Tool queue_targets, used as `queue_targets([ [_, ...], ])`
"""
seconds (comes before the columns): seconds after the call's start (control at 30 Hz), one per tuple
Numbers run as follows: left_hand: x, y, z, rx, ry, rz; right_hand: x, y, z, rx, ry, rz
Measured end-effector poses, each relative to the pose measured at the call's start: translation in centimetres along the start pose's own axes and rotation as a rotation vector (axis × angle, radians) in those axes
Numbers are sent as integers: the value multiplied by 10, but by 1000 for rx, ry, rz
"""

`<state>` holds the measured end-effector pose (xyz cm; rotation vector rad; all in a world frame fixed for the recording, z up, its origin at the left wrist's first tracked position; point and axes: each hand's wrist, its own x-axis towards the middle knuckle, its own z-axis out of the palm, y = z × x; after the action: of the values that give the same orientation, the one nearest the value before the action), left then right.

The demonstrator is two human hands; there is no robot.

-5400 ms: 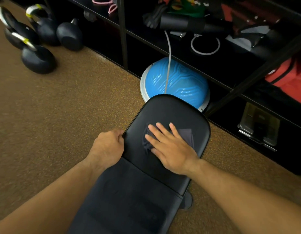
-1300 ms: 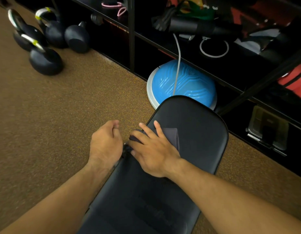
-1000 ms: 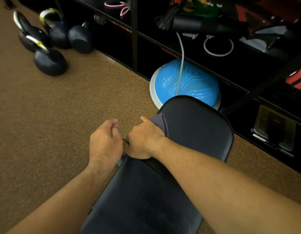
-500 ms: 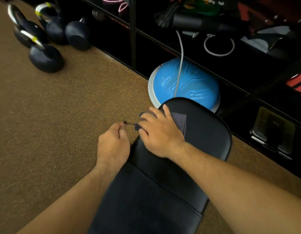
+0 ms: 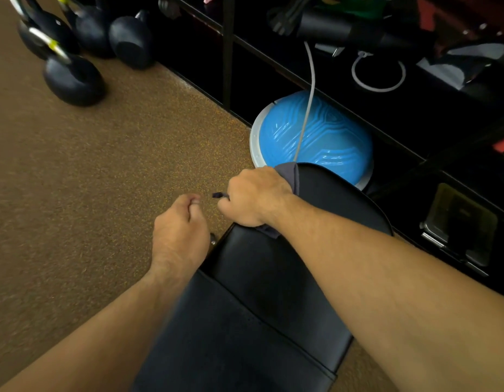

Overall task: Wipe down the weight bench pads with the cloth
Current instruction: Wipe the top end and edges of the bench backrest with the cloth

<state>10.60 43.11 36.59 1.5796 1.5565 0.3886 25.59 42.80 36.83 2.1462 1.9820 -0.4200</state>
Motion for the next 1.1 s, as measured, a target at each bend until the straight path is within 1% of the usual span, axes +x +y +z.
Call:
queue_targets([
  [0.1, -4, 3, 0, 54, -76, 21, -12, 4, 14, 4, 208, 49],
  [0.17, -6, 5, 3, 70, -133, 18, -32, 6, 28, 42, 342, 22],
  [0.2, -7, 7, 5, 74, -153, 9, -42, 8, 35, 62, 365, -13],
  [0.27, -10, 12, 8, 67, -168, -16, -57, 12, 44, 99, 321, -63],
  [0.33, -10, 18, 11, 55, -165, -34, -59, 17, 42, 139, 248, -63],
  [0.4, -8, 22, 13, 48, -150, -28, -52, 22, 35, 103, 225, -61],
  [0.47, -5, 26, 15, 47, -139, -17, -39, 26, 26, 57, 229, -30],
  [0.6, 1, 27, 18, 32, -139, -29, -7, 29, 6, -11, 107, 49],
  [0.77, 8, 25, 20, 53, -147, -81, 19, 37, -7, 38, -12, 167],
  [0.83, 10, 25, 19, 62, -145, -104, 20, 40, -5, 63, 30, 202],
  [0.9, 10, 25, 18, 78, -158, -111, 14, 40, 0, 70, 136, 215],
  [1.03, 7, 29, 19, 77, -224, -83, -14, 43, 17, 29, 301, 165],
  [1.1, 6, 30, 22, 56, -274, -71, -34, 48, 27, 56, 352, 136],
])
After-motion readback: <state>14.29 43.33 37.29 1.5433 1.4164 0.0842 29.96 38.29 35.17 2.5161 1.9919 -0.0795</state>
